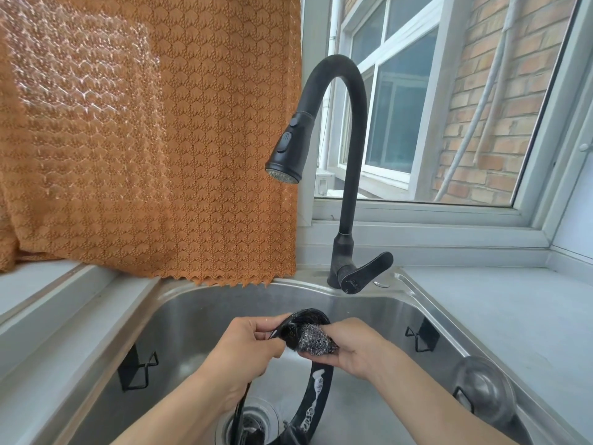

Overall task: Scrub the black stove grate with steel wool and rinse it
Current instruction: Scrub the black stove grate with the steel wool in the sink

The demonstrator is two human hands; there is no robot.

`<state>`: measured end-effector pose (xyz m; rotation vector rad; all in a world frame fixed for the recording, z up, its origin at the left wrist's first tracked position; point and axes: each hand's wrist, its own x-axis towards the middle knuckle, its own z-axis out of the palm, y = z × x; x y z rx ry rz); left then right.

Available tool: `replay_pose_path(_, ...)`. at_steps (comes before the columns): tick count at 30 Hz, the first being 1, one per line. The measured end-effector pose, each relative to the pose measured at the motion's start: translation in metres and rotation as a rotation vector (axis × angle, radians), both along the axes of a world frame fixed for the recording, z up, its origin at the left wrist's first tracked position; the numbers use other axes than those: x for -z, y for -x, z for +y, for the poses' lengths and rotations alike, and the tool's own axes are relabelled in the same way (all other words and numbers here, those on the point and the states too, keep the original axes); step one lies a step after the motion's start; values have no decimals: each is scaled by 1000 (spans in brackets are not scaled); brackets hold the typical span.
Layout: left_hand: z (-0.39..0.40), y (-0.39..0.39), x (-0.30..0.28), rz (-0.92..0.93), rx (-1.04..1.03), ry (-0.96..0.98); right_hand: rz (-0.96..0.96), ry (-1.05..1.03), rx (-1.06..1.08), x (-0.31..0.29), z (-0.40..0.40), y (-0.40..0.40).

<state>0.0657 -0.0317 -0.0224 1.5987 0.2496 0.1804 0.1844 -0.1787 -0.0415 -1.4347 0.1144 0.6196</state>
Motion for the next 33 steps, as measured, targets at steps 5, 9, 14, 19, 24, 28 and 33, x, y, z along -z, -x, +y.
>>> replay_pose_path(5,6,-5,5,-8,11,0,-70,14,-140,-7,2,7)
replay_pose_path(9,10,-7,6,4,-3,7,-81,9,-259,-9,-1,9)
replay_pose_path(14,14,-9,8,28,-35,27,-66,3,-366,-14,-3,15)
replay_pose_path(19,15,-9,8,38,-27,5,-91,7,-390,-13,-2,15)
replay_pose_path(24,15,-11,10,37,-23,-4,-131,7,-230,-8,3,13)
replay_pose_path(28,16,-12,12,29,-16,18,-95,23,-42,-3,4,7)
replay_pose_path(33,18,-15,14,28,15,23,-56,55,79,3,3,1)
